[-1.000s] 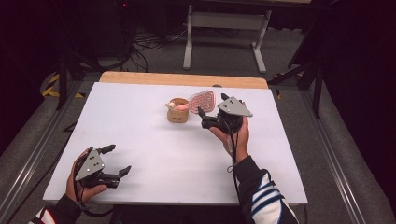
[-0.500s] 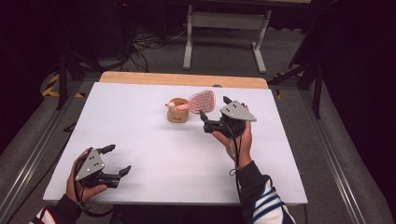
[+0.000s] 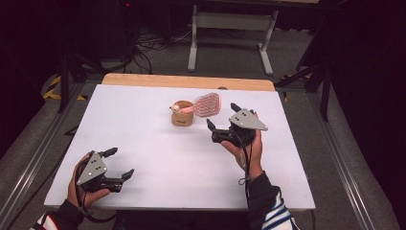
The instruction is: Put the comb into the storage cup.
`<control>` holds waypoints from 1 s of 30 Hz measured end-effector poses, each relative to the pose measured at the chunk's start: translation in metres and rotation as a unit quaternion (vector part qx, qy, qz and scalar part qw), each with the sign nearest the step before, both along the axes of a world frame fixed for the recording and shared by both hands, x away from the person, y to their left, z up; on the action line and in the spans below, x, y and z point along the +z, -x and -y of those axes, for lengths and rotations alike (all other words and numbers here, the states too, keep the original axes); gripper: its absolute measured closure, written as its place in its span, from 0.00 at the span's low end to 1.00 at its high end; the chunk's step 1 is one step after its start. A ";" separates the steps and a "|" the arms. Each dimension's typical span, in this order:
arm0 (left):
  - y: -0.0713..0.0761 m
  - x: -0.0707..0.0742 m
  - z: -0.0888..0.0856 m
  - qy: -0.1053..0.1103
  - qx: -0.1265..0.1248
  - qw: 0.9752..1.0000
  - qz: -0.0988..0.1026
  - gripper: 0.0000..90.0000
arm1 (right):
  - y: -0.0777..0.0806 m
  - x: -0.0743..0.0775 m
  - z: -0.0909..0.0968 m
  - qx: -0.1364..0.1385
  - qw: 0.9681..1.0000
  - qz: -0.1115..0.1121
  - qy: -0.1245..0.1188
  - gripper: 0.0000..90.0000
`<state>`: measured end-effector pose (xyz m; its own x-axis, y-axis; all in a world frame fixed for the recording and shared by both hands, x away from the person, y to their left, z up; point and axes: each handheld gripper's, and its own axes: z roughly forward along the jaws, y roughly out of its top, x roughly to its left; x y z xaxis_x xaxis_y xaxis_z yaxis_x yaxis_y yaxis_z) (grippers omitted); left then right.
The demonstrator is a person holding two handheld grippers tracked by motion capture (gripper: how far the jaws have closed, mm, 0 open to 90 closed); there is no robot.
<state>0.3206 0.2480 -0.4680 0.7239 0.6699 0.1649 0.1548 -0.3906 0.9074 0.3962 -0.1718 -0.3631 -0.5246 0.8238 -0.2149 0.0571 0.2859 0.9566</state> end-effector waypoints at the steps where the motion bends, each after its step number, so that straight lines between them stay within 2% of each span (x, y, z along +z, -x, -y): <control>1: 0.000 0.000 0.000 -0.003 0.000 1.000 0.001 0.11 | 0.001 0.000 0.000 -0.001 1.000 0.002 0.004 0.09; 19: 0.000 0.000 0.000 -0.003 -0.002 1.000 0.001 0.11 | 0.022 0.003 0.002 0.007 1.000 0.016 0.021 0.07; 30: 0.000 0.000 0.000 -0.003 -0.003 1.000 0.001 0.11 | 0.030 0.004 0.004 0.013 0.999 0.023 0.018 0.08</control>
<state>0.3206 0.2478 -0.4683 0.7275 0.6645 0.1709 0.1503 -0.3974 0.9053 0.3662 -0.1761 -0.3587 -0.5348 0.8010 -0.2690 0.0046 0.3211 0.9470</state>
